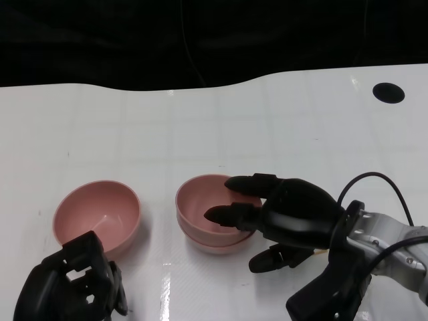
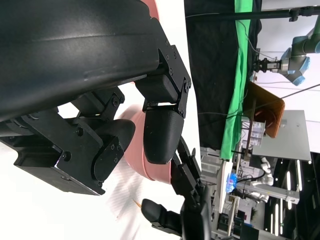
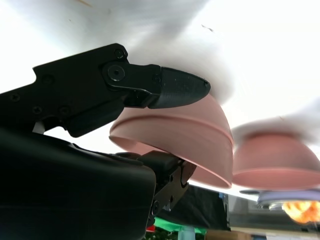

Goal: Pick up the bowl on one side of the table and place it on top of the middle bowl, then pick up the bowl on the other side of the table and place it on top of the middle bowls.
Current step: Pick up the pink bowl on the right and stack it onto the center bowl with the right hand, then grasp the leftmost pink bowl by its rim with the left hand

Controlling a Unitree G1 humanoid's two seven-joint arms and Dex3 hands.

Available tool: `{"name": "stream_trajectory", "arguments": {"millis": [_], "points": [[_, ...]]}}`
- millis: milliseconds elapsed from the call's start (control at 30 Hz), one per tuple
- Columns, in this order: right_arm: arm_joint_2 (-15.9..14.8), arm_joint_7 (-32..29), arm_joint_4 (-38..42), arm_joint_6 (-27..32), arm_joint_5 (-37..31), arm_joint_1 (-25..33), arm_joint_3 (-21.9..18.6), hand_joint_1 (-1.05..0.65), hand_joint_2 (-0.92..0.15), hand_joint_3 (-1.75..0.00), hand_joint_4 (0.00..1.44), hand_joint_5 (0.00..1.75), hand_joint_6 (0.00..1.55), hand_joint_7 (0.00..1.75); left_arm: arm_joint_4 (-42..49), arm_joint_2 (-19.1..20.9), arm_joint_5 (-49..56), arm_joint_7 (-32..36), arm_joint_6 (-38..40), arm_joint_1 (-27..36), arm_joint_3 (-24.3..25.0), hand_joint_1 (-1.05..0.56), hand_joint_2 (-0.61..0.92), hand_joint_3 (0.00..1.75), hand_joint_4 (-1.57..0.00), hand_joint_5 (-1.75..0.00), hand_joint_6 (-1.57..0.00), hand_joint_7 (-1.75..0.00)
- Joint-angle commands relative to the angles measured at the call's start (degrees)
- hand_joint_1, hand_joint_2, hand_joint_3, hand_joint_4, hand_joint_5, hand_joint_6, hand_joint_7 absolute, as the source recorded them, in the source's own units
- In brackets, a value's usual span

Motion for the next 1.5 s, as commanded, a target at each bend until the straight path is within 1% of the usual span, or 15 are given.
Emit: {"name": "stream_trajectory", "arguments": {"millis": [33, 300, 467, 600, 800, 900, 1000, 1033, 1067, 1167, 1200, 1267, 1333, 1467, 1500], "points": [[-1.0, -2.3, -1.1, 1.8, -1.9, 1.2, 0.8, -1.0, -0.92, -0.69, 0.0, 0.0, 0.08, 0.0, 0.6, 0.6, -0.7, -0.8, -0.3, 0.0, 0.5, 0.08, 0.54, 1.38, -0.94, -1.75, -0.78, -1.75], [-1.3, -5.8, -1.3, 1.8, -1.8, 1.4, 1.0, -1.01, -0.92, -0.72, 0.0, 0.0, 0.01, 0.0, 0.4, 0.6, 0.4, -0.3, -1.2, 0.1, 0.4, 0.07, 0.55, 1.34, -0.92, -1.75, -0.77, -1.75], [-1.6, -6.9, -2.8, 1.6, -0.5, 1.9, 0.1, -1.02, -0.92, -0.76, 0.0, 0.0, 0.0, 0.0, -1.5, 0.7, 0.7, 1.1, 1.3, 0.7, 0.1, 0.06, 0.57, 1.3, -0.92, -1.75, -0.78, -1.75], [-2.3, -6.4, -5.6, 1.4, 1.1, 2.6, -1.4, -1.01, -0.92, -0.73, 0.0, 0.0, 0.0, 0.0, -1.8, 0.7, 0.8, 1.3, 1.2, 0.9, 0.1, 0.07, 0.59, 1.26, -0.92, -1.75, -0.78, -1.75], [-5.0, -3.4, -12.1, 2.5, 3.9, 4.9, -5.3, -1.0, -0.92, -0.69, 0.0, 0.0, 0.0, 0.0, -0.8, 0.7, 1.1, 1.4, 0.6, 0.5, 0.3, 0.06, 0.58, 1.26, -0.94, -1.75, -0.79, -1.75], [-6.8, -5.1, -13.4, 0.8, 6.7, 7.4, -8.7, -0.97, -0.92, -0.62, 0.0, 0.0, 0.07, 0.03, -0.6, 0.6, 1.3, 1.6, 0.5, 0.4, 0.4, 0.05, 0.58, 1.26, -0.94, -1.75, -0.79, -1.75], [-7.5, -7.6, -12.9, -2.2, 10.9, 10.4, -12.2, -0.86, -0.92, -0.42, 0.13, 0.06, 0.25, 0.06, 0.2, 0.4, 1.1, 1.2, -0.3, 0.1, 0.8, 0.06, 0.57, 1.27, -0.94, -1.75, -0.8, -1.75], [-7.7, -8.7, -12.4, -3.2, 12.4, 11.7, -13.6, -0.83, -0.92, -0.39, 0.22, 0.1, 0.32, 0.07, 0.7, 0.5, 0.8, 0.6, -0.6, -0.1, 1.0, 0.06, 0.57, 1.28, -0.94, -1.75, -0.8, -1.75], [-7.8, -9.4, -12.1, -4.0, 13.3, 12.6, -14.6, -0.78, -0.92, -0.34, 0.38, 0.17, 0.41, 0.09, 1.0, 0.6, 0.6, 0.2, -0.8, -0.3, 1.1, 0.07, 0.58, 1.29, -0.94, -1.75, -0.79, -1.75], [-8.0, -10.6, -10.3, -6.9, 17.0, 15.3, -17.5, -0.72, -0.92, -0.27, 0.62, 0.24, 0.56, 0.1, 1.7, 1.2, 0.2, -0.5, -0.5, -0.6, 1.5, 0.05, 0.57, 1.29, -0.93, -1.75, -0.77, -1.75], [-7.8, -10.9, -9.0, -8.2, 19.0, 16.4, -18.8, -0.72, -0.92, -0.26, 0.66, 0.25, 0.6, 0.1, 1.8, 1.2, 0.1, -0.5, -0.4, -0.6, 1.7, 0.05, 0.57, 1.29, -0.93, -1.75, -0.77, -1.75], [-7.0, -10.8, -5.9, -11.6, 23.7, 18.0, -20.9, -0.66, -0.92, -0.18, 0.82, 0.28, 0.74, 0.11, 2.1, 1.3, 0.0, -0.4, -0.4, -0.8, 2.0, 0.04, 0.56, 1.29, -0.93, -1.75, -0.77, -1.75], [-6.1, -10.3, -3.4, -14.5, 28.1, 19.6, -22.7, -0.59, -0.92, -0.12, 0.92, 0.33, 0.82, 0.11, 2.2, 1.4, 0.0, -0.3, -0.4, -0.9, 2.2, 0.04, 0.55, 1.31, -0.93, -1.75, -0.77, -1.75], [-2.9, -6.3, -1.0, -15.8, 37.6, 23.0, -25.7, -0.41, -0.92, -0.07, 1.07, 0.42, 0.98, 0.15, 3.5, 1.7, 0.5, -0.3, -1.7, -1.4, 2.8, 0.03, 0.54, 1.33, -0.94, -1.75, -0.78, -1.75], [-2.3, -4.4, -0.6, -15.8, 40.1, 23.6, -26.1, -0.34, -0.92, -0.11, 1.08, 0.54, 1.05, 0.15, 3.8, 1.8, 0.6, -0.3, -2.2, -1.5, 3.0, 0.02, 0.53, 1.34, -0.94, -1.75, -0.78, -1.75]]}}
